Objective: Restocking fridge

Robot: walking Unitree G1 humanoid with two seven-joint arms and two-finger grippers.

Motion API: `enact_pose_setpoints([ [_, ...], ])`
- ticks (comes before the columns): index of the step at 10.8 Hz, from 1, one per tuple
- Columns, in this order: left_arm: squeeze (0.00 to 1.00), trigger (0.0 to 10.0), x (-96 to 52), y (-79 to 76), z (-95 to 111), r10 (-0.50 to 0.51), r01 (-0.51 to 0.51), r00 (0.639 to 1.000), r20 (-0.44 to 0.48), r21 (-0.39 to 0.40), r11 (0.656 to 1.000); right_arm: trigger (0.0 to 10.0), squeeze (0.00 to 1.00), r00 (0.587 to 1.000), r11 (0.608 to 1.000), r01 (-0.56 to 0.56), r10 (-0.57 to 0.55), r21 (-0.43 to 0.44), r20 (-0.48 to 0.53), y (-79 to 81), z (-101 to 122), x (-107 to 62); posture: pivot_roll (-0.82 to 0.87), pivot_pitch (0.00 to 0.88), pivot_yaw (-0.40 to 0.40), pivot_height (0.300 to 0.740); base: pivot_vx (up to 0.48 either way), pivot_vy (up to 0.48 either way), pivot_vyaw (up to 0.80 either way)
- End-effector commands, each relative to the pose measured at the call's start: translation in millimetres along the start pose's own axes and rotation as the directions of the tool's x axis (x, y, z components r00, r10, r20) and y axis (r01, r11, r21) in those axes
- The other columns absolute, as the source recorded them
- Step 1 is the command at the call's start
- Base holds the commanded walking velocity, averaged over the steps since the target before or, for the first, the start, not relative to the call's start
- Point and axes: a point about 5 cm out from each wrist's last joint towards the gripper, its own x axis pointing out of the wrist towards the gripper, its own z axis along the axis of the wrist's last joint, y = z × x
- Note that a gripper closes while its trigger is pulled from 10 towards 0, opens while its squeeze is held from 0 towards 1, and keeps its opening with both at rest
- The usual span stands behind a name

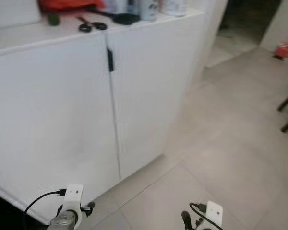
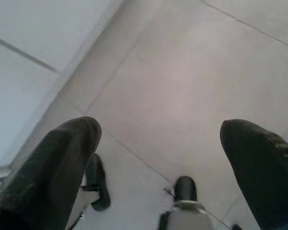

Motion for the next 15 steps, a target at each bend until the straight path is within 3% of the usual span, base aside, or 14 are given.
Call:
enact_pose_setpoints([
  [1, 0.00, 10.0, -1.0, -1.6, -6.9, -0.010, 0.010, 0.999, -0.030, 0.006, 1.000, 10.0, 0.00, 1.000, 1.000, 0.001, -0.001, -0.001, -0.006, -1.4, -2.0, -0.7, 0.11, 0.000, -0.041, 0.740, 0.000, 0.000, 0.80],
  [15, 0.00, 10.0, -2.0, -8.3, -15.3, 0.025, -0.029, 0.998, -0.051, -0.069, 0.997, 10.0, 0.00, 1.000, 0.999, -0.008, 0.007, -0.045, -0.012, -7.9, -2.3, -2.2, 0.08, 0.000, -0.077, 0.740, 0.000, 0.000, 0.80],
])
